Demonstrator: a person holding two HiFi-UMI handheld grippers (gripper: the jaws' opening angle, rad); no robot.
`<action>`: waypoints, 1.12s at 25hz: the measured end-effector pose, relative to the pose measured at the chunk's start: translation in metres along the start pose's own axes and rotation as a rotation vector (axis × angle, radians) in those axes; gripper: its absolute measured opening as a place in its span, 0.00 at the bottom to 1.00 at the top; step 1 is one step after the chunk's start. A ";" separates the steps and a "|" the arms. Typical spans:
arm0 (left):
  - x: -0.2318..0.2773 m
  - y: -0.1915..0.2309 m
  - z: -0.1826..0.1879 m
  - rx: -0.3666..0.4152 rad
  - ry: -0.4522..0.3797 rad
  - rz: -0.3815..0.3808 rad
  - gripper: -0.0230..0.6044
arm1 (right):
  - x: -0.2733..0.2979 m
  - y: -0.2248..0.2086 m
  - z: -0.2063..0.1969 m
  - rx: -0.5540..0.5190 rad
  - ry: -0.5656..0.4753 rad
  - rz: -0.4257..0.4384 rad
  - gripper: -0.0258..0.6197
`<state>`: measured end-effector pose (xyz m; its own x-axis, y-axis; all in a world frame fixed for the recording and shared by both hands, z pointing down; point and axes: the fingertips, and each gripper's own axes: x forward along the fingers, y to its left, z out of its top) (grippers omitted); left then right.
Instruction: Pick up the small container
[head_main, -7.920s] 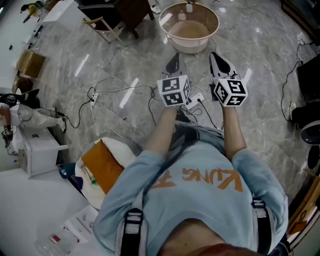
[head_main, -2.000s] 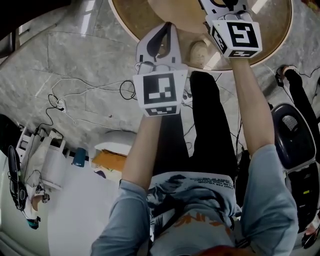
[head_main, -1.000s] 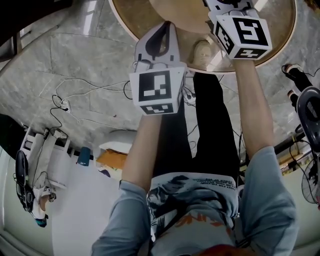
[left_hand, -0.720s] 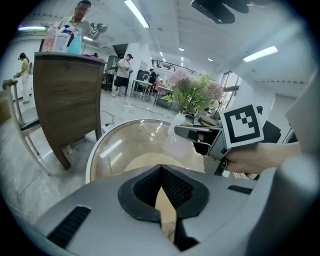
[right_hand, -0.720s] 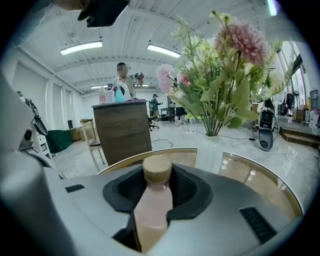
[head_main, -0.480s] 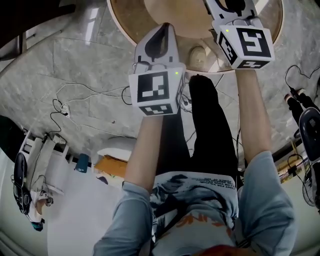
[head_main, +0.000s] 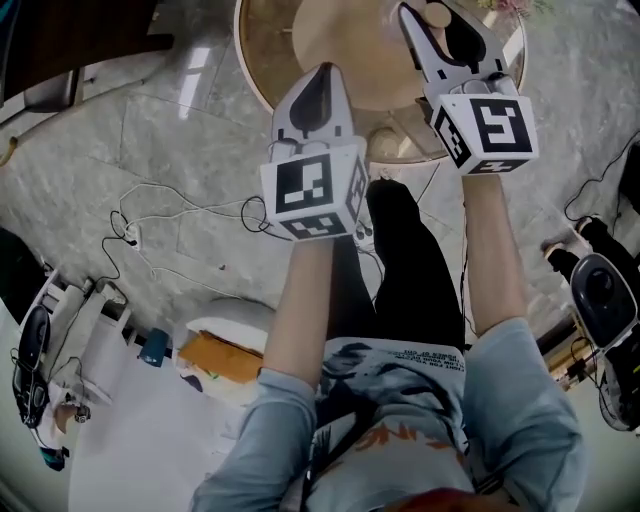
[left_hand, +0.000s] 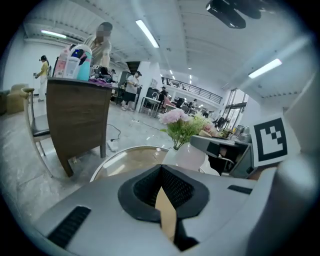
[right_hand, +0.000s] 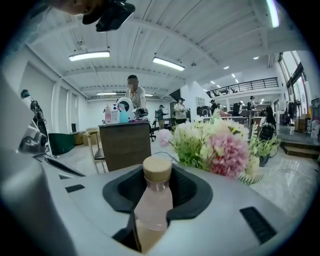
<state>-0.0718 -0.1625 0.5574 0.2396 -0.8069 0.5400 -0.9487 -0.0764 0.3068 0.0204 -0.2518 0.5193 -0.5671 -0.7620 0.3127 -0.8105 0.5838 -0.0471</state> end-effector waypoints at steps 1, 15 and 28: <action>-0.005 -0.003 0.008 -0.011 -0.010 0.004 0.07 | -0.005 0.000 0.012 -0.004 -0.004 0.002 0.26; -0.070 -0.024 0.141 -0.076 -0.162 0.072 0.07 | -0.051 0.010 0.165 0.018 -0.067 0.022 0.26; -0.159 -0.074 0.255 0.017 -0.314 0.167 0.07 | -0.127 0.003 0.296 0.010 -0.149 -0.004 0.26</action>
<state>-0.0927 -0.1775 0.2489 0.0077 -0.9496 0.3135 -0.9733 0.0647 0.2201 0.0469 -0.2363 0.1990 -0.5791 -0.7976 0.1686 -0.8135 0.5789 -0.0556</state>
